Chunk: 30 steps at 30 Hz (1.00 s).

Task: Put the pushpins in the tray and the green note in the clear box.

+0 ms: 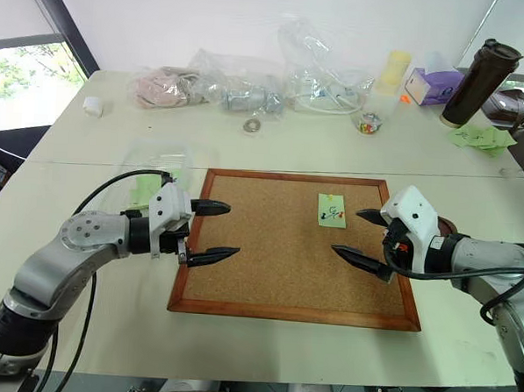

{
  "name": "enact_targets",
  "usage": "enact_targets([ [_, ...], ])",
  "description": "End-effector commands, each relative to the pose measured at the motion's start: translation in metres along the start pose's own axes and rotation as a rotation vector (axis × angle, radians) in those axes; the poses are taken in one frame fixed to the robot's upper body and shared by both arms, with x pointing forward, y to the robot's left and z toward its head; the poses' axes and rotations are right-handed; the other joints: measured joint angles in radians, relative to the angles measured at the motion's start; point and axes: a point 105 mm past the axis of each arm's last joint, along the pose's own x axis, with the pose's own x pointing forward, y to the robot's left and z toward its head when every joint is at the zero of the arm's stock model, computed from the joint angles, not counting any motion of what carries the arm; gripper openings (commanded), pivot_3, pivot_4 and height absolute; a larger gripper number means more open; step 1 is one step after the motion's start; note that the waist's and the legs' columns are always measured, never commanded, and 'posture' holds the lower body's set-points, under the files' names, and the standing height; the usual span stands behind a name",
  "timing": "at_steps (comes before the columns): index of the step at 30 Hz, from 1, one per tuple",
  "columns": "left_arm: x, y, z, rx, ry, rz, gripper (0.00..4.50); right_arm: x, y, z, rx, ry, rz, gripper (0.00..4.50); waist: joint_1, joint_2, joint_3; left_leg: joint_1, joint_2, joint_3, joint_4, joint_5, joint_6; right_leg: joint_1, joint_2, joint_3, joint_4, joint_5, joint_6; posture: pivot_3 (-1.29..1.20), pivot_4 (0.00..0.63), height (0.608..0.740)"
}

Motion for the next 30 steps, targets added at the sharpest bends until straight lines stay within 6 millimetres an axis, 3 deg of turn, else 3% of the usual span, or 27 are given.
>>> enact_targets([
  [1, -0.004, 0.002, 0.007, 0.020, -0.009, -0.015, 4.41, -0.005, -0.002, 0.008, -0.040, -0.023, -0.016, 4.50, 0.000, 0.000, 0.000, 0.000, 0.000, 0.000, 0.000, 0.000, 0.000, 0.000, 0.000, 0.000, 0.000, 0.000, 0.000, 0.00, 0.150, 0.740],
  [30, 0.006, 0.004, 0.018, 0.018, -0.039, -0.011, 4.41, -0.002, 0.000, 0.009, -0.035, -0.029, -0.015, 4.50, 0.000, 0.000, 0.000, 0.000, 0.000, 0.000, 0.000, 0.000, 0.000, 0.000, 0.000, 0.000, 0.000, 0.000, 0.000, 0.00, 0.150, 0.740],
])
